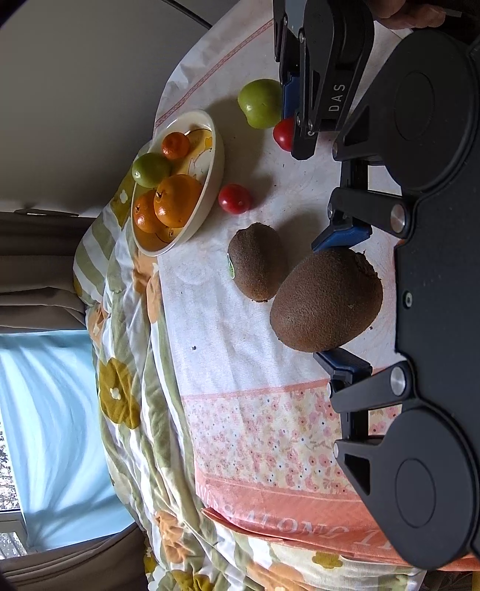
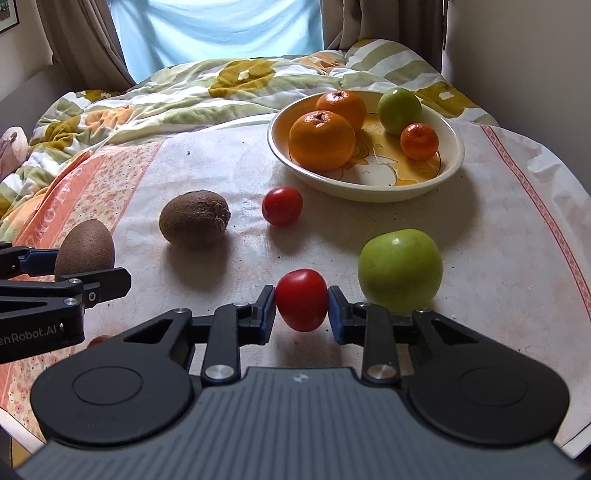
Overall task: Organize fruits
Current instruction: 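Grasp the large brown kiwi with the left gripper while the right grasps a red tomato, then lower the kiwi into the bowl with the left gripper while the right drops the tomato in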
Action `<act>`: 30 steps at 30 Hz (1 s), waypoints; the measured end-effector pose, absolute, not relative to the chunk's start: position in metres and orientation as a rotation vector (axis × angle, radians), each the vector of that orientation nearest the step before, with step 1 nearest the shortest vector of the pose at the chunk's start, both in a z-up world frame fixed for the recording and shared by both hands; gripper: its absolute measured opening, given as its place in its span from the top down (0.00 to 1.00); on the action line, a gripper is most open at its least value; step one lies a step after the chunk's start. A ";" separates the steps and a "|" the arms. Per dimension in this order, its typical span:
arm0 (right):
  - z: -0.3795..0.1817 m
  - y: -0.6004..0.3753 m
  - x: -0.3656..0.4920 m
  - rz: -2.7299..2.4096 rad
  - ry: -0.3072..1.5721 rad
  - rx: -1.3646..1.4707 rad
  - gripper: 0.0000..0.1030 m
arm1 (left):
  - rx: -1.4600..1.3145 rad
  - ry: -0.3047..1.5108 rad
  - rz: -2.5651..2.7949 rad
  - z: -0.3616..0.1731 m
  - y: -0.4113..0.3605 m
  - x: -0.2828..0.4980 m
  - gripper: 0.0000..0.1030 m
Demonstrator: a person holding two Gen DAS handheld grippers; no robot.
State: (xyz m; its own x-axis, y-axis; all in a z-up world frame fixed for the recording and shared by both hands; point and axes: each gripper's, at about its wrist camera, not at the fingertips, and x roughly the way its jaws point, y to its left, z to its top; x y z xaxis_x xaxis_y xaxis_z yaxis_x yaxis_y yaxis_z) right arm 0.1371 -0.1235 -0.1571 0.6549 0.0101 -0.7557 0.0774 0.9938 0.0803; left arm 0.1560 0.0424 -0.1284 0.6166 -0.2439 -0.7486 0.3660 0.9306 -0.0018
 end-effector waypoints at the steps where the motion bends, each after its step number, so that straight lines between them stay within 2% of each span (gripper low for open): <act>1: -0.154 -0.123 0.136 -0.035 0.852 0.108 0.57 | 0.156 0.830 -0.353 -0.125 0.043 0.155 0.42; 15: -0.075 -0.147 0.112 -0.015 0.772 0.159 0.57 | 0.137 0.743 -0.393 -0.059 0.025 0.139 0.42; 23: -0.044 -0.203 0.122 0.007 0.734 0.150 0.57 | 0.132 0.690 -0.427 -0.029 -0.026 0.142 0.42; 30: -0.039 -0.255 0.147 0.047 0.741 0.130 0.57 | 0.113 0.690 -0.409 -0.031 -0.080 0.161 0.42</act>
